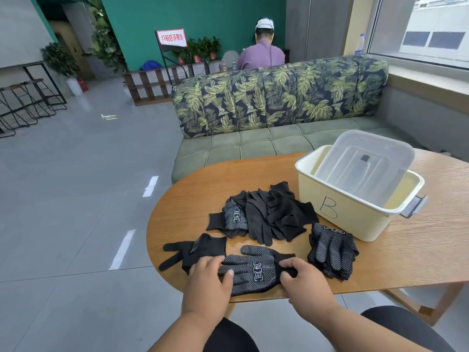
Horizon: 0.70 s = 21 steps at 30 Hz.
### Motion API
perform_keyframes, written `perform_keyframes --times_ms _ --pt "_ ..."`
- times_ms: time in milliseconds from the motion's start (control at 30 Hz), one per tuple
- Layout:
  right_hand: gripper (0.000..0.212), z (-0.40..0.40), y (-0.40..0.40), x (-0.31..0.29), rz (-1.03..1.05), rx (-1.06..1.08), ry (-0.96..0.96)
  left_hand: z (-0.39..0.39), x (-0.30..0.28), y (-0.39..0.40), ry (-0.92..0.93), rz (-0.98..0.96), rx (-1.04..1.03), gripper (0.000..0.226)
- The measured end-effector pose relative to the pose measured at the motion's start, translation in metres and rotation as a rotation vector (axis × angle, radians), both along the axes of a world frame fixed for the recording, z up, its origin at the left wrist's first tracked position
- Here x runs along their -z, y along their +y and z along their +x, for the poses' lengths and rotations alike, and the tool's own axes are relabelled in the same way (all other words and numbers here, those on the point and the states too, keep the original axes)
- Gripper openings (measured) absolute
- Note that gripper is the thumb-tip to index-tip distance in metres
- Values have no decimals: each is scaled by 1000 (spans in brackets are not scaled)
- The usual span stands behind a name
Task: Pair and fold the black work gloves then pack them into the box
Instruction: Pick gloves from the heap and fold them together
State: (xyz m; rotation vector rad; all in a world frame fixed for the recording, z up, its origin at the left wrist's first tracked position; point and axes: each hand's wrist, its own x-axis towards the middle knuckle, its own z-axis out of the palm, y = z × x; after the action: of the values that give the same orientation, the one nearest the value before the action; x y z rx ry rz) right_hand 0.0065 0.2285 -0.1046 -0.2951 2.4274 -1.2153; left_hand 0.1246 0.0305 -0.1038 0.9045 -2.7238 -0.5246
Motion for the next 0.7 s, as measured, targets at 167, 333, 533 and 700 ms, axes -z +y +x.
perform_keyframes --times_ms 167,333,533,700 --pt "33 7 3 -3 139 -82 144 2 13 17 -244 -44 187 67" --pt "42 9 7 -5 331 -200 471 5 16 20 -301 -101 174 70" --pt "48 -9 -12 -4 335 -367 839 0 6 17 -293 -76 149 76" --pt "53 -11 -15 19 405 -458 708 -4 -10 10 -287 -67 122 84"
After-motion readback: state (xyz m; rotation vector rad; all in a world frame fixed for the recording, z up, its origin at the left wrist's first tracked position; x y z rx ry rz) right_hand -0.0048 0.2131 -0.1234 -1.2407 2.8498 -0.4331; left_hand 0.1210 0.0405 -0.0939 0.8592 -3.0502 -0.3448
